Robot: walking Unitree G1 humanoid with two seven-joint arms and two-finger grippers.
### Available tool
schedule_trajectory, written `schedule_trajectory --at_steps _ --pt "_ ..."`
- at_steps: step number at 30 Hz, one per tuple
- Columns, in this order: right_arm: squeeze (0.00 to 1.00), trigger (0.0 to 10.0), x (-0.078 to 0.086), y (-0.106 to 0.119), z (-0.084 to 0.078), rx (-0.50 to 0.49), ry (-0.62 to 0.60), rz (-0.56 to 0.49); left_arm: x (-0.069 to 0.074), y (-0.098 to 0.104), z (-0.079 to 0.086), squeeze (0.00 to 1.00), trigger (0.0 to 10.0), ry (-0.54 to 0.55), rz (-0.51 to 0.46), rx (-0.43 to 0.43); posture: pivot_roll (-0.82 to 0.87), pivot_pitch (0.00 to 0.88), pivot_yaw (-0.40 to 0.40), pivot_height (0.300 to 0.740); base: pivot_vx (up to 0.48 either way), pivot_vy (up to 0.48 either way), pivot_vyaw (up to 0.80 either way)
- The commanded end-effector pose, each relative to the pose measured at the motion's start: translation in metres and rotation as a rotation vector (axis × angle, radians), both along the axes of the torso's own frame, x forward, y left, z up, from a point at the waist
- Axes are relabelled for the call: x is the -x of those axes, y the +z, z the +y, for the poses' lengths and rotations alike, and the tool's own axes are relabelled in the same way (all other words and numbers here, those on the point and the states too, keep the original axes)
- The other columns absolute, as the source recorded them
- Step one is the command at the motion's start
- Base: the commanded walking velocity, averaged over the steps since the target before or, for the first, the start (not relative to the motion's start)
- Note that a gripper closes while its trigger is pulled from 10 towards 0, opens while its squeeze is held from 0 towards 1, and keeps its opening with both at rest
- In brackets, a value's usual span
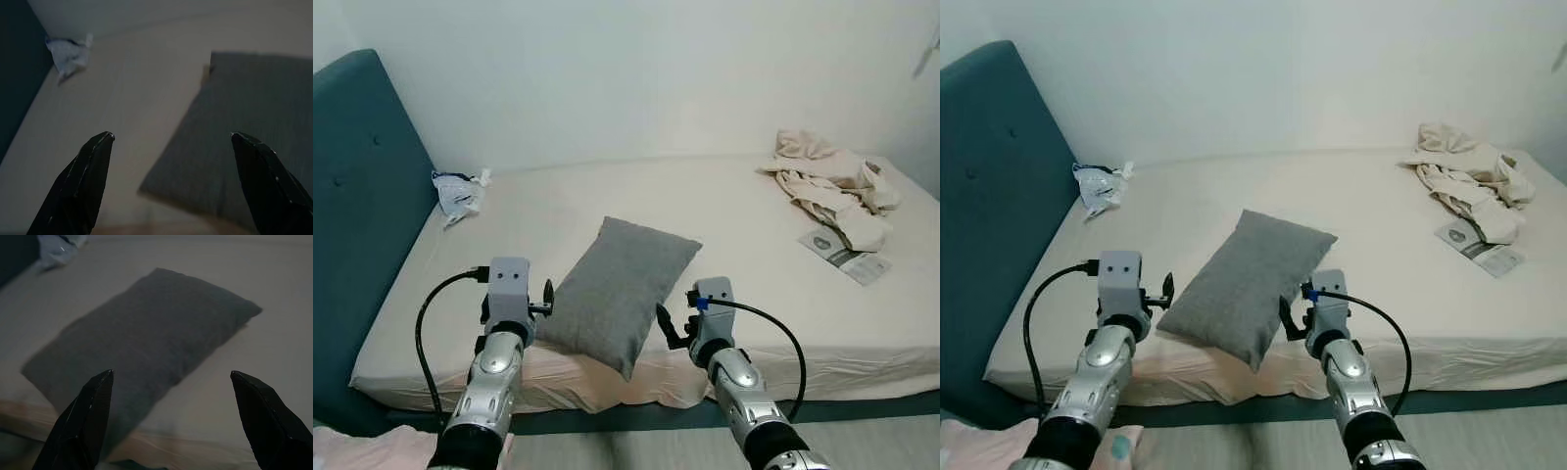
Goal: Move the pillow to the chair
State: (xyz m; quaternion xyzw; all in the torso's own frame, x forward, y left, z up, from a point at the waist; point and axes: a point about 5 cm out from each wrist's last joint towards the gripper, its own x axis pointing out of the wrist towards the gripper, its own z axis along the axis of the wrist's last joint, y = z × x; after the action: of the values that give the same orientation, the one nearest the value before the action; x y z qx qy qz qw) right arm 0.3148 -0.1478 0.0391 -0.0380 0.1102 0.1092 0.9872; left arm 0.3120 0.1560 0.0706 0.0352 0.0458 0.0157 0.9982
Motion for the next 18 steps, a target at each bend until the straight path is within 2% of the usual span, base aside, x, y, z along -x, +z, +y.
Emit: schedule_trajectory --at_steps 1,6,14,18 --pt "0.00 10.0 0.006 -0.007 -0.001 0.012 -0.005 0.022 0.006 -0.011 0.006 0.00 10.0 0.010 0.039 -0.027 0.02 0.059 0.011 0.740 0.000 0.000 0.00" --pt "0.00 10.0 0.010 -0.010 -0.013 -0.016 -0.041 0.037 0.010 -0.016 0.008 0.00 10.0 0.022 0.057 -0.008 0.00 0.073 -0.002 0.740 0.000 0.000 0.00" --pt "0.00 10.0 0.006 -0.006 -0.010 -0.015 -0.022 0.027 0.009 -0.013 0.002 0.00 10.0 0.002 0.030 0.005 0.00 0.080 -0.014 0.740 0.000 0.000 0.00" --pt "0.00 10.0 0.006 -0.005 -0.008 -0.022 -0.019 0.025 0.009 -0.011 0.002 0.00 10.0 0.009 0.020 0.005 0.01 0.081 -0.011 0.740 0.270 0.000 0.00"
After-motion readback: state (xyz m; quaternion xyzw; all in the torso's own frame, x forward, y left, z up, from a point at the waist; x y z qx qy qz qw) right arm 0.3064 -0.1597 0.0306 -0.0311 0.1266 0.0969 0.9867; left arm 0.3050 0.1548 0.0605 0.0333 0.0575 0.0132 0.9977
